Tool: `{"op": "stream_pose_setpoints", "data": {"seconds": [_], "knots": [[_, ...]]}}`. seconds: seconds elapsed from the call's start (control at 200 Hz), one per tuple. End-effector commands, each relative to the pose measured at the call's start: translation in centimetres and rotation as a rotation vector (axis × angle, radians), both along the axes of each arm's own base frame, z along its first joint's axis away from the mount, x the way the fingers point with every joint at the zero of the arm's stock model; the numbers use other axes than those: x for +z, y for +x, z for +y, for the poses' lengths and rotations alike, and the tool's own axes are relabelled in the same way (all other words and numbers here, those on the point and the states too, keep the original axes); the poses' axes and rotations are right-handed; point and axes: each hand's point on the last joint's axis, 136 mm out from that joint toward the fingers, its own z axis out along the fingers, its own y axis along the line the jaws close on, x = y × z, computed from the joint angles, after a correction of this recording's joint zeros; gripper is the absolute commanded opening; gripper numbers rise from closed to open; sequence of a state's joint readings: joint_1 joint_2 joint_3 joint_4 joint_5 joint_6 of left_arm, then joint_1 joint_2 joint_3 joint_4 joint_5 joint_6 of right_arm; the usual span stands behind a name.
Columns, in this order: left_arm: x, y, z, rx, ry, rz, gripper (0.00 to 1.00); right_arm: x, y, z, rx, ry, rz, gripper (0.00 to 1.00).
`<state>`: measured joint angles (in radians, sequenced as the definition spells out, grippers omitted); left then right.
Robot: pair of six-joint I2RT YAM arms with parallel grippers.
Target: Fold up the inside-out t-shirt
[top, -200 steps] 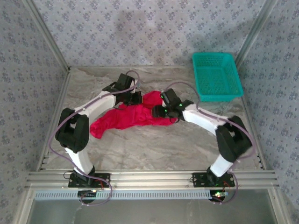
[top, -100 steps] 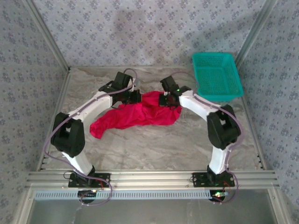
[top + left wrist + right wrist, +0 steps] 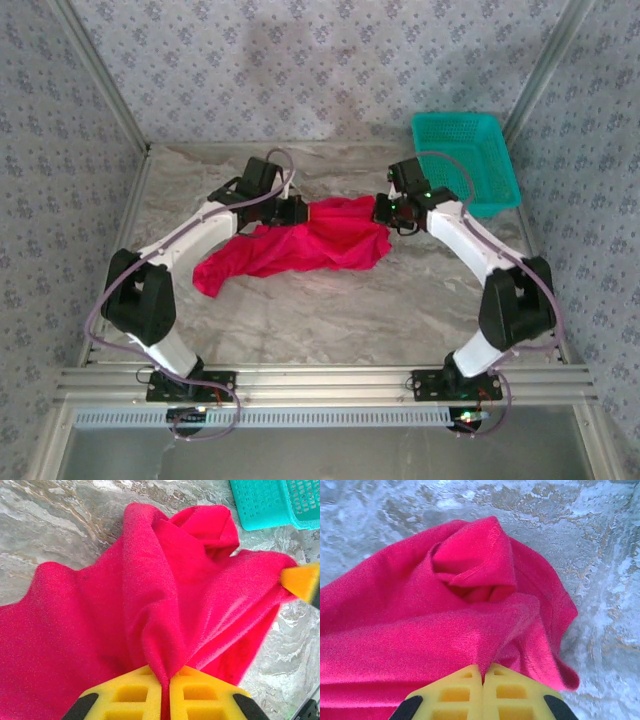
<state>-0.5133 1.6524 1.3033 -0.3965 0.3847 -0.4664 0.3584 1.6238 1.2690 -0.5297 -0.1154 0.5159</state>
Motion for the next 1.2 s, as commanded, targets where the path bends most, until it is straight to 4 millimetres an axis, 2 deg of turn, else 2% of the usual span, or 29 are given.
{"op": "stream_pose_setpoints", "data": {"seconds": [0.0, 0.05, 0.12, 0.205, 0.28, 0.375, 0.415, 0.525, 0.615, 0.735, 0.85, 0.915, 0.959, 1.009, 1.109, 1.194], "knots": [[-1.4, 0.0, -1.2, 0.01, -0.039, 0.043, 0.08, -2.0, 2.2, 0.0, -0.021, -0.027, 0.062, 0.12], [-1.9, 0.1, -1.4, 0.022, -0.052, 0.056, 0.08, -2.3, 2.7, 0.2, -0.013, -0.038, 0.079, 0.21], [-2.2, 0.3, -1.5, 0.03, -0.06, 0.067, 0.08, -2.0, 1.9, 0.4, 0.0, -0.054, 0.091, 0.34], [-2.4, 0.3, -1.7, 0.027, -0.064, 0.075, 0.08, -0.9, 0.7, 0.8, 0.014, -0.058, 0.057, 0.41], [-2.3, 0.3, -1.7, 0.026, -0.066, 0.076, 0.08, -0.2, -0.5, 1.7, 0.033, -0.04, 0.041, 0.41], [-2.4, 0.2, -1.7, 0.026, -0.065, 0.078, 0.08, 0.0, -1.9, 4.2, 0.079, 0.033, 0.027, 0.26], [-2.4, 0.1, -1.7, 0.026, -0.063, 0.079, 0.08, -0.4, -2.4, 5.5, 0.101, 0.066, 0.031, 0.22], [-2.4, 0.2, -1.6, 0.032, -0.06, 0.08, 0.08, -2.5, -3.2, 8.3, 0.152, 0.102, 0.077, 0.23], [-2.3, 0.1, -1.4, 0.034, -0.055, 0.078, 0.08, -4.7, -3.2, 9.5, 0.167, 0.095, 0.131, 0.36], [-2.1, -0.1, -1.1, 0.038, -0.043, 0.072, 0.08, -6.7, -2.4, 9.9, 0.153, 0.078, 0.142, 0.51], [-1.8, -0.3, -0.9, 0.045, -0.046, 0.064, 0.07, -8.3, -0.9, 10.4, 0.106, 0.086, 0.15, 0.56], [-1.5, -0.4, -0.8, 0.045, -0.052, 0.06, 0.08, -8.8, 0.0, 10.7, 0.079, 0.091, 0.145, 0.51], [-1.4, -0.5, -0.7, 0.045, -0.055, 0.061, 0.08, -8.7, 0.5, 10.8, 0.068, 0.092, 0.141, 0.4], [-1.3, -0.6, -0.7, 0.044, -0.057, 0.06, 0.08, -8.2, 0.7, 10.8, 0.061, 0.097, 0.14, 0.22], [-1.7, -0.7, -0.1, 0.051, -0.051, 0.062, 0.08, -5.0, 0.1, 10.5, 0.081, 0.099, 0.112, 0.0], [-2.1, -0.4, 0.3, 0.062, -0.051, 0.061, 0.11, -2.1, -1.3, 9.8, 0.109, 0.101, 0.086, 0.0]]}}
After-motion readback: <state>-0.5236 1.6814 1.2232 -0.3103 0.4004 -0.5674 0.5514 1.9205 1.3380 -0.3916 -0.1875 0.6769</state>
